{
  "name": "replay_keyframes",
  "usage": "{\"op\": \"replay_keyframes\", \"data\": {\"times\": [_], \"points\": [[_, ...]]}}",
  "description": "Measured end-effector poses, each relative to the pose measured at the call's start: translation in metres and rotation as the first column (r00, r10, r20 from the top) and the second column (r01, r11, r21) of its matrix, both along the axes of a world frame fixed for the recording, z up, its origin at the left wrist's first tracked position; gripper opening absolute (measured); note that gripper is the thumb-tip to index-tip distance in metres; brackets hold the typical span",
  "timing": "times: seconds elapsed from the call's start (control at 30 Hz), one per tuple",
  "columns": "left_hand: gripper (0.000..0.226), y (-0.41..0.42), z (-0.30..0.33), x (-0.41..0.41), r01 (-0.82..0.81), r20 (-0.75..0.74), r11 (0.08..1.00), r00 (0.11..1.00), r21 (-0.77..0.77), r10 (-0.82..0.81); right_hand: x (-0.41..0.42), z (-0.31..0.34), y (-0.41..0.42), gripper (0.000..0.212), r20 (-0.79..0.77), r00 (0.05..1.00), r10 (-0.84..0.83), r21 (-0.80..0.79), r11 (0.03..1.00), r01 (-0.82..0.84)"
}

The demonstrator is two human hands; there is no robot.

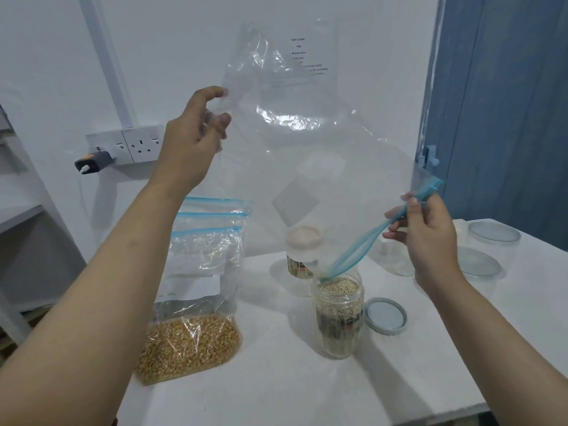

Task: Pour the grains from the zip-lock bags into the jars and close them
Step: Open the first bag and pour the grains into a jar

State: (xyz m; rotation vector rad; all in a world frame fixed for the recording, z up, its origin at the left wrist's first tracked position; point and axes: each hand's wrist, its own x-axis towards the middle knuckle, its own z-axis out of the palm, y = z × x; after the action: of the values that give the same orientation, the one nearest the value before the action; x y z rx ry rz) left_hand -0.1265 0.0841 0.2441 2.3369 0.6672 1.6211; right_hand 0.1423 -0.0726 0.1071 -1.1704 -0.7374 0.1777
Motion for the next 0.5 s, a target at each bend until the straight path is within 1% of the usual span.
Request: {"op": "replay_keyframes", "data": {"times": [0.5], "points": [[0.031, 0.003, 0.004, 0.0028, 0.0, 0.01, 1.0, 1.0, -0.004, 0.0, 0.0017, 0.0016, 0.0014, 0.015, -0.015, 0.998, 0.058, -0.019, 0.998, -0.058]]}}
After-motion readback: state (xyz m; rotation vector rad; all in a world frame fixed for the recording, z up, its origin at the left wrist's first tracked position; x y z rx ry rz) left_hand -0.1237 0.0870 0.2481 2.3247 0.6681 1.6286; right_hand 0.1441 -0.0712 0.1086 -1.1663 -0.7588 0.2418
